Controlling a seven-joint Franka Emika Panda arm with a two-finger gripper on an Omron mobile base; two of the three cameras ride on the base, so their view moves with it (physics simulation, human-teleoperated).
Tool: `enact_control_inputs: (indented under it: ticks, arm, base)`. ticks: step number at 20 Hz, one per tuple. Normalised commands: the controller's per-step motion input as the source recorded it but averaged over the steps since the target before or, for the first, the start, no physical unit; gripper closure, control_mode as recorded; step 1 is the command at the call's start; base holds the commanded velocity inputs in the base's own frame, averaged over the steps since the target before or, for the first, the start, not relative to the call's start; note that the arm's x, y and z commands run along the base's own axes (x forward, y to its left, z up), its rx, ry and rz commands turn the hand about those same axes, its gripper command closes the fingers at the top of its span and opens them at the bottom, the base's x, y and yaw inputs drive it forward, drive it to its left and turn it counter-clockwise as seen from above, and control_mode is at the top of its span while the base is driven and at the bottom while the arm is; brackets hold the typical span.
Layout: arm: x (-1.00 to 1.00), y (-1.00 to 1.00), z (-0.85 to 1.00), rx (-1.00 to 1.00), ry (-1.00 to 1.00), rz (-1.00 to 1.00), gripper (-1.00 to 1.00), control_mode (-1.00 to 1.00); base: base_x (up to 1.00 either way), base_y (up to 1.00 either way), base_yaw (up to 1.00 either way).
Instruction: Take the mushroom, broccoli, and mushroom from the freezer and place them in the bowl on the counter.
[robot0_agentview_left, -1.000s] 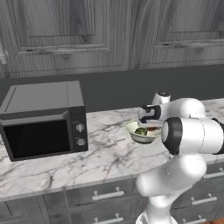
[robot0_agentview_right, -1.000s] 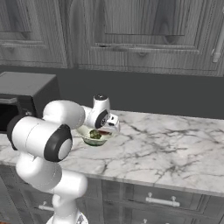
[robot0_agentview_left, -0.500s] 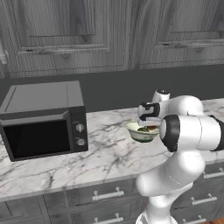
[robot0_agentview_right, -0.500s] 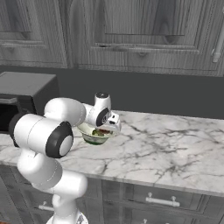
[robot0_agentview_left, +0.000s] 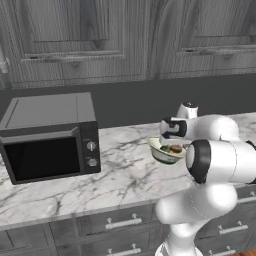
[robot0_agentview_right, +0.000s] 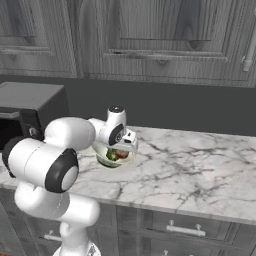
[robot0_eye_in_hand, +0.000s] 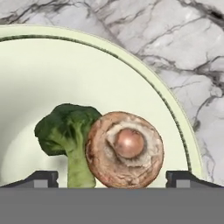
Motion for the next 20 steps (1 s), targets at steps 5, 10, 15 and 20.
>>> enact_control_inputs:
  ticks: [5,10,15,20]
  arm:
    - [-0.24,0.23,0.17,0.00,-0.05,0.00,-1.00,-1.00]
    - [0.00,0.60,0.03,-0.03,0.00,0.00,-1.00,-1.00]
    - [0.06,0.32,0.00,0.00,0.02,0.00,-1.00,-1.00]
    - [0.19,0.14,-0.03,0.00,0.01,0.05,-1.00,-1.00]
  base:
    - [0.00,0.00,0.00]
    - [0.00,0.00,0.00]
    - [0.00,0.00,0.00]
    - [0.00,0.00,0.00]
